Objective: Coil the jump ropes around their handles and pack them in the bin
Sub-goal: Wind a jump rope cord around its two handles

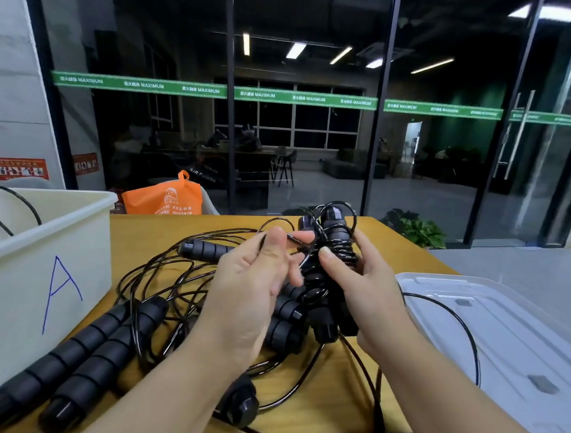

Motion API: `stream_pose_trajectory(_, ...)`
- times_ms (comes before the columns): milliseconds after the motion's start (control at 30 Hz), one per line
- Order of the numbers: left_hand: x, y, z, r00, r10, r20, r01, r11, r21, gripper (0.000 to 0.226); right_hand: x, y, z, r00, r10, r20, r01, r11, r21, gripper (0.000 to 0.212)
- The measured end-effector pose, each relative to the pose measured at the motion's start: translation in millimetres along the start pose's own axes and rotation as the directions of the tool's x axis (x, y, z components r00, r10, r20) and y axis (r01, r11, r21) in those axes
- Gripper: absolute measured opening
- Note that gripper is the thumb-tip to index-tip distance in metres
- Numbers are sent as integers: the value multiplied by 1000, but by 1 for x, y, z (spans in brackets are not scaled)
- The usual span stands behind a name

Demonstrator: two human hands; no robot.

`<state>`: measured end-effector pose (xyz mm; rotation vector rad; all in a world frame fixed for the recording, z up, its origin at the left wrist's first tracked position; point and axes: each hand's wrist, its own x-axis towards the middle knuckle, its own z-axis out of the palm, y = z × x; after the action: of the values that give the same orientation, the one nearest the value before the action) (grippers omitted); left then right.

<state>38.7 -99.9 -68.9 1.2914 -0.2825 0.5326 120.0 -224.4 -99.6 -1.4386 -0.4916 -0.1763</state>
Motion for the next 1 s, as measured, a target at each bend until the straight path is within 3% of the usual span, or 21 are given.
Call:
stream_pose_trajectory(233,5,8,-10,967,-216,-131,176,948,-265,31,4,5,-2,988,57,-144,-56,998,12,54)
stream_pose_trajectory(400,5,8,-9,925,-356,-137,348,934,-80,15,3,8,-6,984,75,-161,-86,995,-59,66)
stream_pose_trajectory(533,10,15,-19,836,-547,-38,543,836,-85,20,1,8,-4,987,25,-160,-49,988,-146,54)
stream_pose_trajectory(600,12,20,-23,757,-649,78,653,746,-132,25,-1,6,-2,987,-1,-162,-33,978,-206,54)
stream_pose_trajectory(667,13,23,-28,719,-684,123,694,702,-158,27,-4,2,1,988,-23,-151,-14,969,-245,58)
stream_pose_trajectory(767,13,14,-32,783,-622,-5,622,783,17,28,-9,-5,1,989,-101,-110,59,940,-336,56)
stream_pose_trajectory(833,11,5,-32,885,-459,-76,452,811,371,29,-11,-8,-1,987,-140,-79,102,925,-367,56)
stream_pose_trajectory(900,11,-2,-34,974,-224,-37,177,646,743,27,-13,-10,-1,986,-160,-50,127,911,-391,56)
stream_pose_trajectory(1000,10,-4,-37,997,-67,35,-3,420,907,41,-16,-12,3,981,-190,-33,162,904,-395,58)
